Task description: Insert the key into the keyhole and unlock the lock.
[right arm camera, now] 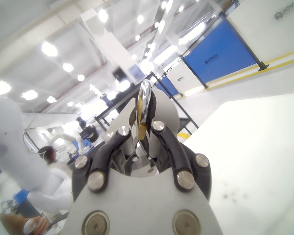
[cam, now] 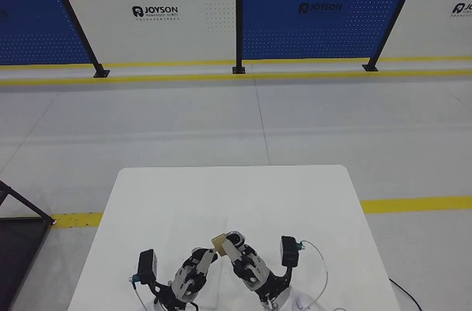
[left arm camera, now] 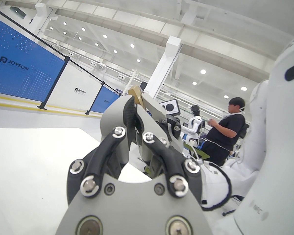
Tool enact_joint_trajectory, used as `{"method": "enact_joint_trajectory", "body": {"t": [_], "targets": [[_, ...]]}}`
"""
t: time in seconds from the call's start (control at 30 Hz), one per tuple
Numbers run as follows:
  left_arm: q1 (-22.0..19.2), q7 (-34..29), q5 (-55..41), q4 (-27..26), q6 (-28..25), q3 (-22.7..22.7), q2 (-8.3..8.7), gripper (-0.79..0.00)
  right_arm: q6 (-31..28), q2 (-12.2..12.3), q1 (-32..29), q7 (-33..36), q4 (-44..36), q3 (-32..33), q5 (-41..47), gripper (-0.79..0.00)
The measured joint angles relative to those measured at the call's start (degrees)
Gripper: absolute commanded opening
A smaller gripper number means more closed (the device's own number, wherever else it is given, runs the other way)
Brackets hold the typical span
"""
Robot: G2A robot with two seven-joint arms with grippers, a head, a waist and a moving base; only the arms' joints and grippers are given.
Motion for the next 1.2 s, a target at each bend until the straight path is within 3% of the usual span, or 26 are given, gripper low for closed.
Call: {"method": "enact_joint_trajectory", "body": {"t": [0.67, 1.2], "targets": [[1.0, 6.5, 13.1, -0.4, 11.4, -1.7, 0.49, -0.785, 3.2, 0.8, -1.6, 4.7, -2.3, 1.2, 2.0, -0.785], [0.6, 7.9, 24.2, -1.9, 24.6, -2.9, 1.06, -0.785, 3.9, 1.1, -1.5, 5.7, -2.5, 1.5, 2.7, -0.785]]}}
